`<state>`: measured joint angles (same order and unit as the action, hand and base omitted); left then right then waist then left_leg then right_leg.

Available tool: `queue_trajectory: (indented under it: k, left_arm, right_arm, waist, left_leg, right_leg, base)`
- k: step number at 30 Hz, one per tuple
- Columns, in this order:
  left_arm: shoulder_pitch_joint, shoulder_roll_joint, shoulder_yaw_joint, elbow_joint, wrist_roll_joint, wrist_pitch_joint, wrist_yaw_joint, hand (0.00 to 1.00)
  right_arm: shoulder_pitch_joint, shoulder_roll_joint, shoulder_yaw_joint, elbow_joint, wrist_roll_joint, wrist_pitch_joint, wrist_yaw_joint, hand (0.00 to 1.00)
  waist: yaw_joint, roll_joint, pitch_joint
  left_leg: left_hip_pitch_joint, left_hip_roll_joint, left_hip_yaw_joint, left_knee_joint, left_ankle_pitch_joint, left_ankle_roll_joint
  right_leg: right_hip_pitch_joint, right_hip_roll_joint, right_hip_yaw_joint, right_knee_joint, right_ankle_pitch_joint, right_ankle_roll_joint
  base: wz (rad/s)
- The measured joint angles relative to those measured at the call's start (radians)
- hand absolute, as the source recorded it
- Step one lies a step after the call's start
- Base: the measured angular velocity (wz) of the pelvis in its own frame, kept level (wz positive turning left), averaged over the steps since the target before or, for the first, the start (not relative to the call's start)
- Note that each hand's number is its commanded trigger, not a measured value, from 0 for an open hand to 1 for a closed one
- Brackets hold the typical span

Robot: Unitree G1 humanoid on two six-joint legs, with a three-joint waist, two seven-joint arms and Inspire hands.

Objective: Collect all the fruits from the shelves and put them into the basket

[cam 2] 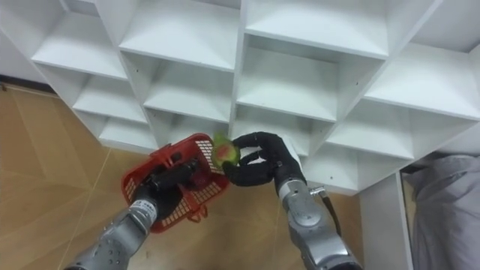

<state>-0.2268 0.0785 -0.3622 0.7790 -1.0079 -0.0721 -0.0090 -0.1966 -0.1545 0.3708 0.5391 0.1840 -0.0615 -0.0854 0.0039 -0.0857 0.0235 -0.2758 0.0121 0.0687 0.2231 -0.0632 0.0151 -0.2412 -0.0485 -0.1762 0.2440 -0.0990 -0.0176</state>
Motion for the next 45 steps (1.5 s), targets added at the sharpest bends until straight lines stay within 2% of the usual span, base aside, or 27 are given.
queue_trajectory:
  k: [7, 14, 20, 45]
  left_arm:
    - [0.002, 0.0, 0.04, 0.0, 0.041, 0.002, 0.0, 1.0]
    - [0.006, -0.001, 0.054, 0.0, 0.069, 0.002, 0.0, 1.0]
    - [0.007, 0.0, 0.066, 0.002, 0.068, 0.001, 0.0, 1.0]
    - [0.02, 0.005, 0.072, 0.002, 0.076, 0.0, -0.001, 1.0]
  right_arm:
    - [0.025, 0.004, -0.002, -0.083, -0.094, 0.011, 0.067, 1.0]
    - [0.025, 0.008, -0.02, -0.085, -0.138, 0.02, 0.113, 1.0]
    - [0.031, 0.007, -0.021, -0.122, -0.15, 0.033, 0.122, 1.0]
    - [0.04, 0.015, -0.019, -0.134, -0.172, 0.033, 0.154, 1.0]
  waist:
    - [0.003, 0.001, -0.0004]
    - [0.002, 0.01, -0.0056]
    - [0.005, 0.01, -0.0055]
    - [0.009, 0.011, -0.0044]
  left_leg:
    - [0.004, 0.007, 0.013, 0.001, -0.001, -0.002]
    - [0.005, 0.009, 0.013, 0.002, -0.002, -0.003]
    - [0.01, 0.011, 0.023, -0.002, -0.003, -0.004]
    - [0.022, 0.013, 0.037, -0.02, -0.008, -0.007]
  right_leg:
    - [-0.001, 0.006, 0.011, 0.0, 0.004, -0.003]
    - [-0.001, 0.008, 0.014, 0.0, 0.005, -0.004]
    - [-0.002, 0.01, 0.025, -0.001, 0.006, -0.005]
    - [-0.001, 0.015, 0.037, -0.009, 0.004, -0.005]
  base:
    - [-0.05]
    - [0.0]
    - [-0.05]
    - [-0.01]
